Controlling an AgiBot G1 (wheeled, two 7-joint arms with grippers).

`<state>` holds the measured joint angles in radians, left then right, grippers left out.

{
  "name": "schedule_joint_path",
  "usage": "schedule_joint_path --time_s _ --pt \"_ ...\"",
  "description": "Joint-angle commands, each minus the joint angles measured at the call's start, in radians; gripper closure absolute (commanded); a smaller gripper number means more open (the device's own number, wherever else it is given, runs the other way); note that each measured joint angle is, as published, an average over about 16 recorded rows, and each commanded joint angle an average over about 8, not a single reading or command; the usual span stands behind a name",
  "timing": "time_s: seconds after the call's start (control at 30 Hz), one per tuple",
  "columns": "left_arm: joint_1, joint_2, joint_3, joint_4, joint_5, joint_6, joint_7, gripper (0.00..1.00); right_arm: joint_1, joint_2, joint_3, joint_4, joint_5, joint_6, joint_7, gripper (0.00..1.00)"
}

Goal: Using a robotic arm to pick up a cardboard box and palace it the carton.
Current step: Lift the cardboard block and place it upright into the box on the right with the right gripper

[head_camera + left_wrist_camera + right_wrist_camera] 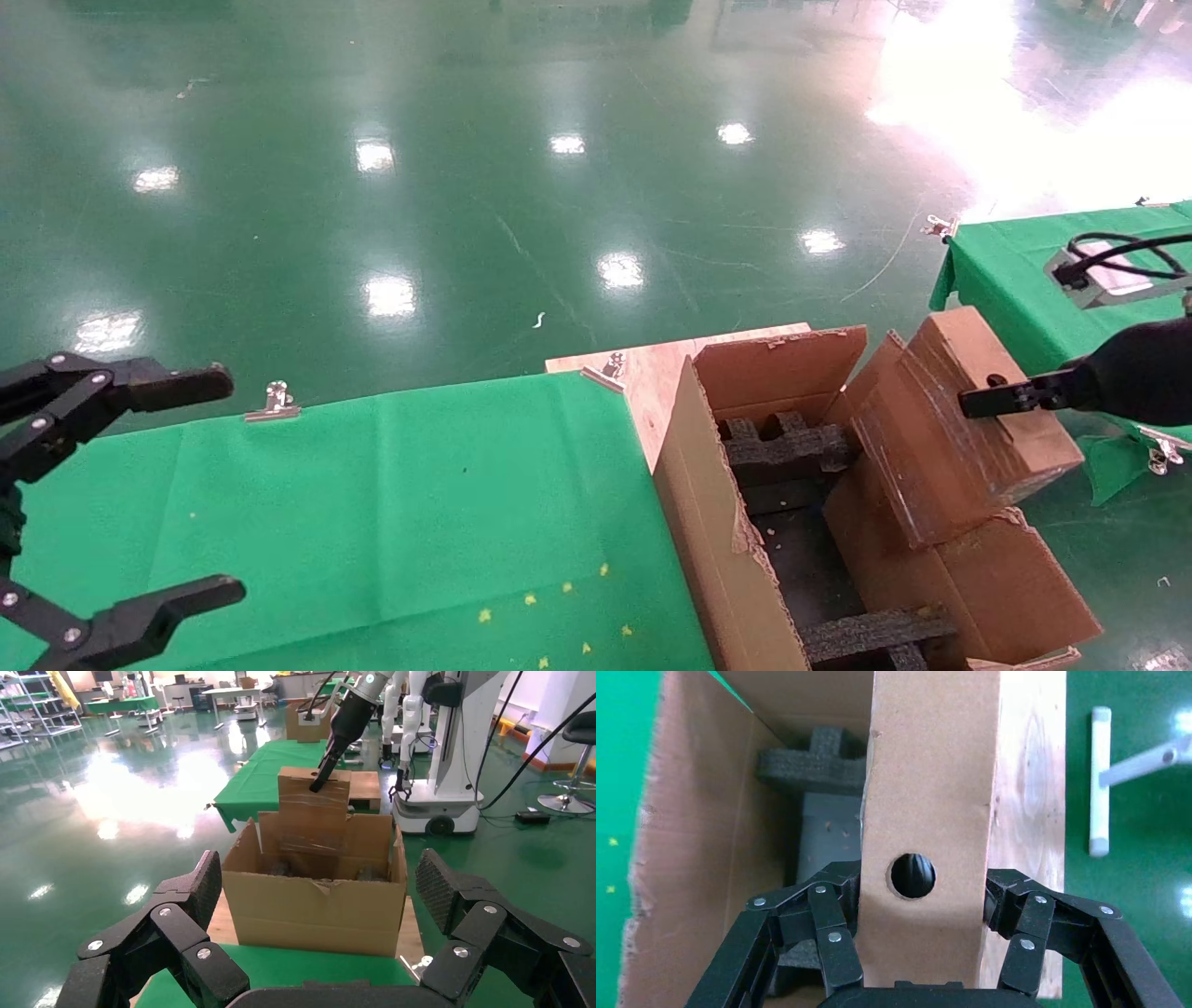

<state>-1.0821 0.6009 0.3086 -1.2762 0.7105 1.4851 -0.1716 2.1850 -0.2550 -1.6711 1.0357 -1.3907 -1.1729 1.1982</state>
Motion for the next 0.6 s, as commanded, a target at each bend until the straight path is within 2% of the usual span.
schedule_joint_path --time_s 0.03,0.27,0.6 --pt "0.000 0.000 0.000 0.000 0.000 0.000 0.000 0.00 -0.006 0.007 -0.006 0.021 -0.011 0.009 0.028 1.00" --pt "0.000 0.000 0.000 0.000 0.000 0.000 0.000 0.00 -0.037 0.026 -0.023 0.047 -0.017 0.043 0.048 1.00" --pt "0.000 0.000 0.001 0.000 -0.001 0.000 0.000 0.00 -0.111 0.013 -0.056 0.014 0.008 0.108 0.056 1.00"
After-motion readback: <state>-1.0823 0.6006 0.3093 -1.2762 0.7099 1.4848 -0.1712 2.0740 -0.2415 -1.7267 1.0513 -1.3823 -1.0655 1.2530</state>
